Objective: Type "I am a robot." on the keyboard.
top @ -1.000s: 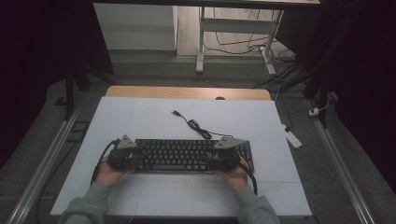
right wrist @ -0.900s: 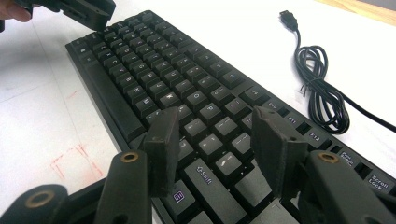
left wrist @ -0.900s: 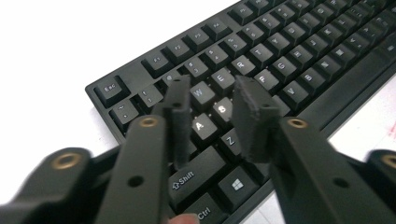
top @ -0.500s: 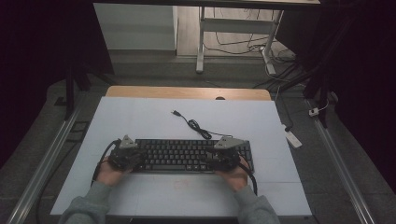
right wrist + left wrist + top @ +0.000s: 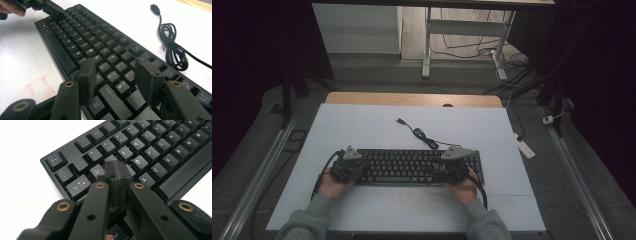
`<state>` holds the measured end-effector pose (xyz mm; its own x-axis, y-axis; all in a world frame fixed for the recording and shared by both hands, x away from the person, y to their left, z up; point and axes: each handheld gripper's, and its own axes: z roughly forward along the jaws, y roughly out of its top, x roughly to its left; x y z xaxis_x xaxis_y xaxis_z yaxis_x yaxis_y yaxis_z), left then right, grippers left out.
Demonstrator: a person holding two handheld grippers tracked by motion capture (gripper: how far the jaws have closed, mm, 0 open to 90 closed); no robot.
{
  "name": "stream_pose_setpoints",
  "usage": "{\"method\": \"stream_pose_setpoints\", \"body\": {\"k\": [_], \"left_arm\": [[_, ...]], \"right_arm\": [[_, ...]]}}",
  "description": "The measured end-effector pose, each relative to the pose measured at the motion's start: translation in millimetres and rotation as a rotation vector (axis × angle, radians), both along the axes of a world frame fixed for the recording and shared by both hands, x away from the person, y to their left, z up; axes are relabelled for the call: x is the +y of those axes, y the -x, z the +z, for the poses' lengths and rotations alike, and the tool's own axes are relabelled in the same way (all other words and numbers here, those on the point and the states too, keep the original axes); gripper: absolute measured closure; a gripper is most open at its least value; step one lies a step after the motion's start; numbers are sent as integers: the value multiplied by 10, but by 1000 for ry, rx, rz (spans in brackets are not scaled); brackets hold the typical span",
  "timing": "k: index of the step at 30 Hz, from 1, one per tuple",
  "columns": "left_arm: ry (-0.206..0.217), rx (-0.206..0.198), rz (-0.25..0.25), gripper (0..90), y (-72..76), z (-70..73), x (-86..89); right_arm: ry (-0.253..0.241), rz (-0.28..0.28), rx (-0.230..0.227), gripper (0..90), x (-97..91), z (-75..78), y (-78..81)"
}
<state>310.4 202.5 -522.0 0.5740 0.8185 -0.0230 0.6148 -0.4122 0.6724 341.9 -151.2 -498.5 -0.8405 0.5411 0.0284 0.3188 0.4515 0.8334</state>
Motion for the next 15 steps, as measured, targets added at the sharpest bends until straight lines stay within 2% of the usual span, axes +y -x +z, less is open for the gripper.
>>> {"method": "stream_pose_setpoints", "body": {"k": [3,8,12,13,14,15], "left_arm": [[-16,8,-2,888,-9,-20,-15],[-12,1,-2,889,-9,-14,-14],[45,-31,-2,864,21,40,8],[56,-40,-4,836,30,54,15],[70,-47,-5,746,38,66,20],[80,-53,-1,696,46,76,24]], "right_arm": [[-2,-1,0,519,4,-3,1],[-3,0,-1,519,5,-4,5],[-5,0,-2,519,4,-2,6],[-3,1,-1,519,3,-1,6],[4,2,1,519,-3,5,4],[4,2,1,519,-4,5,4]]}}
